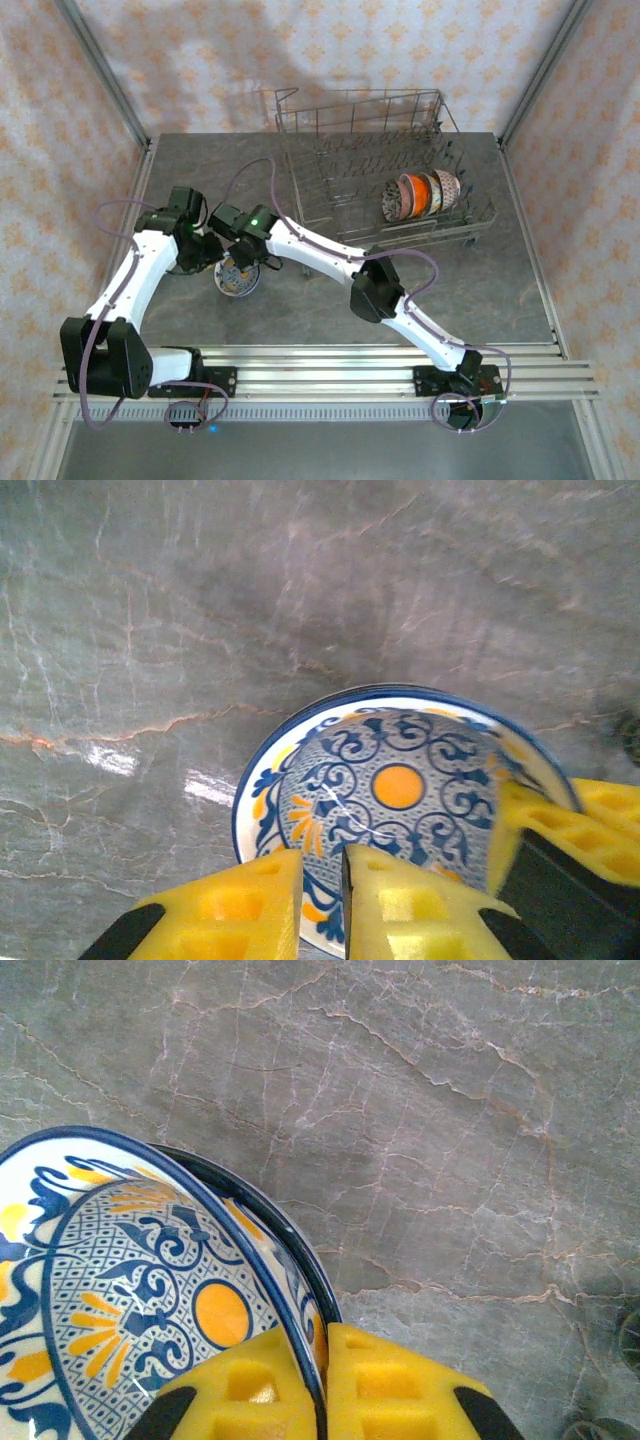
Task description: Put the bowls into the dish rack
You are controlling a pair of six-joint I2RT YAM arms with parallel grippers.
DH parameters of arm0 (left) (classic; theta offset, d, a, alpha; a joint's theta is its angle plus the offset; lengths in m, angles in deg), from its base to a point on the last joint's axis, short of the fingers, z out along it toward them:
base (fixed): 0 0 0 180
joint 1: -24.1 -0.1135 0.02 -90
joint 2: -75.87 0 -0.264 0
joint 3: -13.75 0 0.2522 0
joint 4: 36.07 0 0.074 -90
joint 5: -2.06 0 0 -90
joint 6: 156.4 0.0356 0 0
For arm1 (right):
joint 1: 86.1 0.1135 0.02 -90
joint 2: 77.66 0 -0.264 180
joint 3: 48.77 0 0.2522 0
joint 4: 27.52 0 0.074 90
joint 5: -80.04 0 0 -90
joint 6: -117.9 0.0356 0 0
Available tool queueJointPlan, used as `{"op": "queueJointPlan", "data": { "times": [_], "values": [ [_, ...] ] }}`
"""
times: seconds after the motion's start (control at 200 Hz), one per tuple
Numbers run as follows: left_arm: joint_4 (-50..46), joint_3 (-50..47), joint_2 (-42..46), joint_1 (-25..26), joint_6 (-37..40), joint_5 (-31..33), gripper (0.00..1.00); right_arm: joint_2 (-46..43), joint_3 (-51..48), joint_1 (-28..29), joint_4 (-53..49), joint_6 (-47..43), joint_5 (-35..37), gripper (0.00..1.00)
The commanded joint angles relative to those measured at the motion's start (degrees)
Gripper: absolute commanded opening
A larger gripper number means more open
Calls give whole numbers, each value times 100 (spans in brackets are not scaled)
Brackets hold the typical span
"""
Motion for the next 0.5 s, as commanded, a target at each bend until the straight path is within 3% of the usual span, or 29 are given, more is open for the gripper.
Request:
{"op": "queueJointPlan", "data": {
  "times": [0.0, 0.495],
  "values": [
    [-379, 258, 160, -27, 23, 176, 21, -525, 126, -95, -133, 85, -253, 0],
    [-455, 334, 325, -27, 31, 358, 23, -842, 125, -217, 45, 76, -439, 0]
  ]
}}
